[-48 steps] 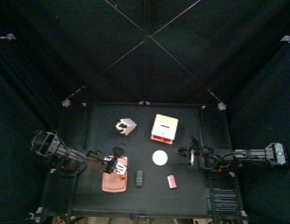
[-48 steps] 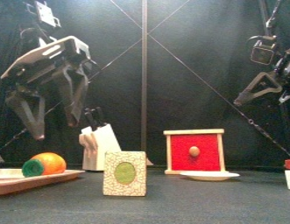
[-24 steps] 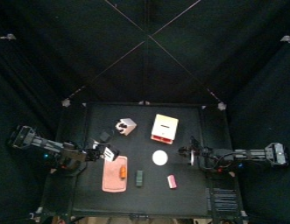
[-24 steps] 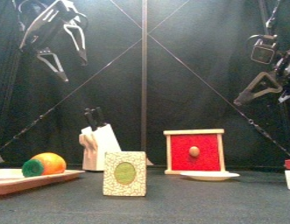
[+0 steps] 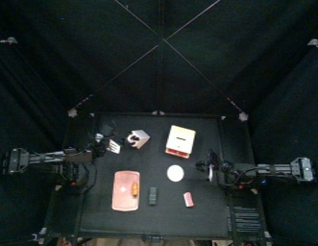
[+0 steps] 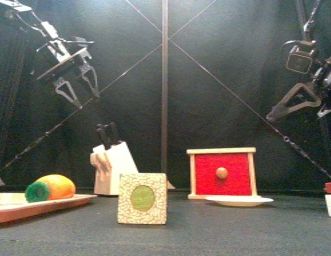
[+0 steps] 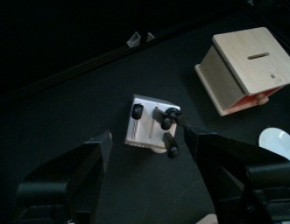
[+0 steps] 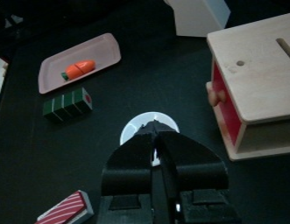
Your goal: Grab cleaver
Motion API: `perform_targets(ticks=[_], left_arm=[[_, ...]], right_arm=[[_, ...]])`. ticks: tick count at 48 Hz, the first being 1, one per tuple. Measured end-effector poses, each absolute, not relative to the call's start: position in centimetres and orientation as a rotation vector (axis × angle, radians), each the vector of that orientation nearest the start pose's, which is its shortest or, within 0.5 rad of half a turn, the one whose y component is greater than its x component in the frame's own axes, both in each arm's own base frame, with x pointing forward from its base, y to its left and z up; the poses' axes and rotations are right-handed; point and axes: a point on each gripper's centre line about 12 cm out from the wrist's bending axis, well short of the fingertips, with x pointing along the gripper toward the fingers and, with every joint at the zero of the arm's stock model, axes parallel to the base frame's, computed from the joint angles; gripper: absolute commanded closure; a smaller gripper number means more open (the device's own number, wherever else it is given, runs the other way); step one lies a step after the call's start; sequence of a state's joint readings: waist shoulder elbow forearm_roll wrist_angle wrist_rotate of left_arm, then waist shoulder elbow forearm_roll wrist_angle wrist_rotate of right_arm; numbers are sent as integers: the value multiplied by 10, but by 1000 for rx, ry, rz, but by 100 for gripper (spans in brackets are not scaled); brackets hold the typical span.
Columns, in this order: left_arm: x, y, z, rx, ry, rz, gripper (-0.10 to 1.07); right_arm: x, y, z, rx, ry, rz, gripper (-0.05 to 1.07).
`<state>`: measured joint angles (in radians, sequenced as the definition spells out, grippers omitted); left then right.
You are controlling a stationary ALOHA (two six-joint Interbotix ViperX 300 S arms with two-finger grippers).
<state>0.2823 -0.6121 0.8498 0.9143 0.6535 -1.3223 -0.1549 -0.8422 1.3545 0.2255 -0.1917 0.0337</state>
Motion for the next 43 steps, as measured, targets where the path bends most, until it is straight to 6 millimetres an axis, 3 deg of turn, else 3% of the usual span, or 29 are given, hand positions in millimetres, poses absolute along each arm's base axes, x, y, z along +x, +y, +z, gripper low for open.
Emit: perform_targets(ticks=[21,43], left_arm=[[232,143,245,-290,554,927,1],[241,155,236,-258,580,927,1]], right_arm=[[185,-37,186,274,298,-252,99],[185,-38,186,277,295,-260,99]])
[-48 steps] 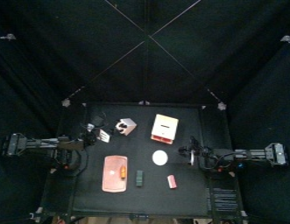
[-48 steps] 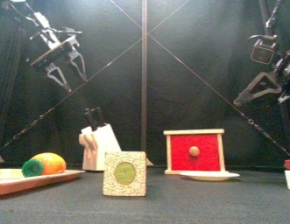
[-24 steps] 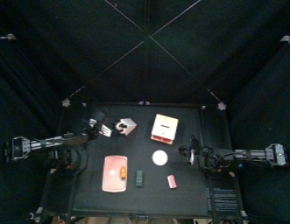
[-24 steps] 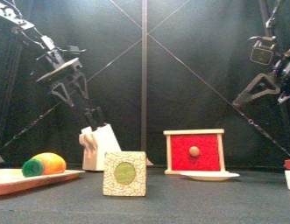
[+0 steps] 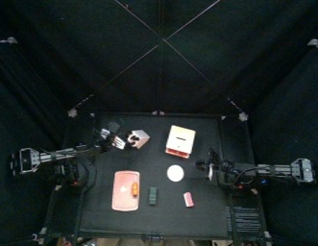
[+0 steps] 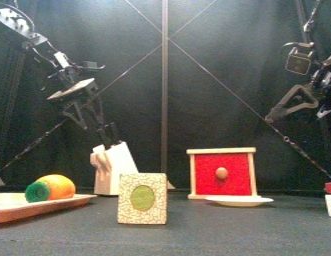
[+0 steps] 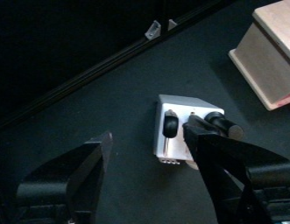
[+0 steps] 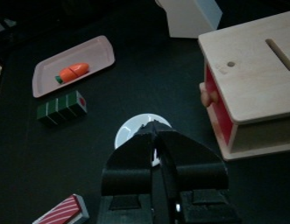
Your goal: Grab cleaver
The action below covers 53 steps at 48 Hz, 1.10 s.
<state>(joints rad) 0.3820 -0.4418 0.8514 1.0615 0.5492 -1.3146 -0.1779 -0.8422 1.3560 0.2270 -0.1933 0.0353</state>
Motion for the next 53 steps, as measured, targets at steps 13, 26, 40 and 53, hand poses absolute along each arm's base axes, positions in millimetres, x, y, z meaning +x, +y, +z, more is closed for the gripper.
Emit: perform_targets(ticks=[13,26,40,53], left_arm=[[249,161,228,-258,603,918,1],[248,164,226,-258,610,927,3],[250,163,226,-263,602,909,20],[251,161,225,-293,602,907,37]], right_arm=[[185,-39,186,274,296,-261,99],[185,-39,186,276,297,-261,99],[185,-39,186,276,295,-261,99],[185,-39,186,274,297,-261,99]])
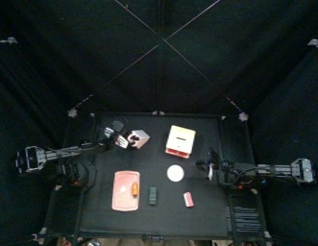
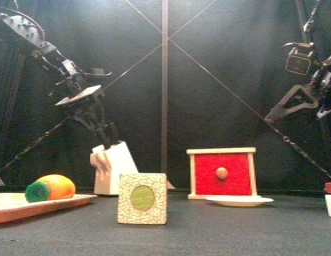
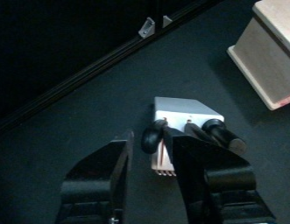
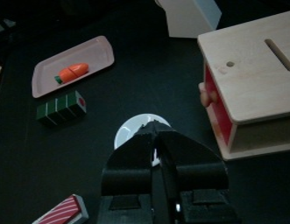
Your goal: Grab cleaver
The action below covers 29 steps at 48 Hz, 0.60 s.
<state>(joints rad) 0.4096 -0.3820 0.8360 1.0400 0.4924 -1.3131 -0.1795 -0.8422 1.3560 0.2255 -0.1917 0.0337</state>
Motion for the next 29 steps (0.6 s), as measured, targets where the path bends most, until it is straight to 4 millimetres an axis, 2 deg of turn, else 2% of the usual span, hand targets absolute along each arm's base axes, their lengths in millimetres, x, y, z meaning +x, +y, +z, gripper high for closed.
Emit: perform_targets(ticks=[8,29], left_arm=[[253,159,226,-324,593,904,42],[266,143,232,-385,581,856,43]], right_arm=[[185,-39,186,276,295,-261,99],[184,-39,184,275,305,-262,99]])
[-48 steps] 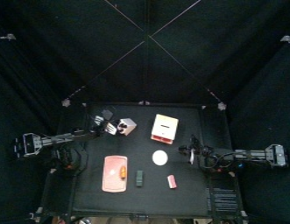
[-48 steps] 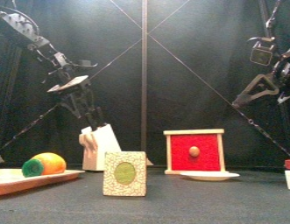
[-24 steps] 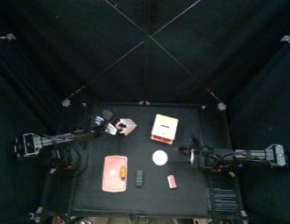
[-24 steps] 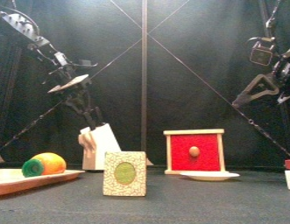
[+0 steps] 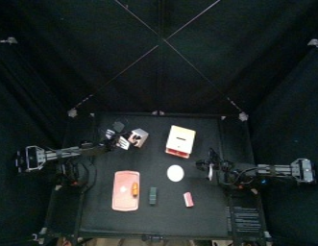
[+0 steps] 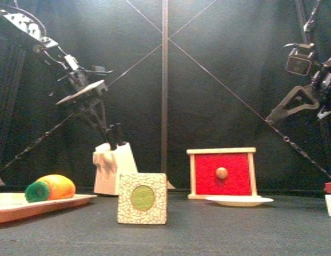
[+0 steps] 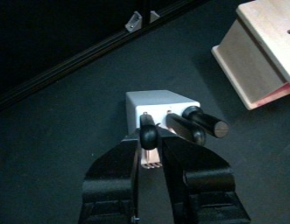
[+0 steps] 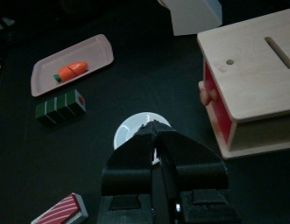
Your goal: Grab cleaver
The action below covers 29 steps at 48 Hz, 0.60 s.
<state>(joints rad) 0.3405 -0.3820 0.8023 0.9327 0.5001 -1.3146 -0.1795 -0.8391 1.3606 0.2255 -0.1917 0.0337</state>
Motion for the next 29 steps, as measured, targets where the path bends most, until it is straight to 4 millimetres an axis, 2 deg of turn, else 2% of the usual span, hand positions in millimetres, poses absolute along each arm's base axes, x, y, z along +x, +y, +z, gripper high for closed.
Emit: perform_targets(ticks=[29], left_arm=[[264,143,232,-388,592,877,43]], right_arm=[[184,-39,184,278,304,-262,99]])
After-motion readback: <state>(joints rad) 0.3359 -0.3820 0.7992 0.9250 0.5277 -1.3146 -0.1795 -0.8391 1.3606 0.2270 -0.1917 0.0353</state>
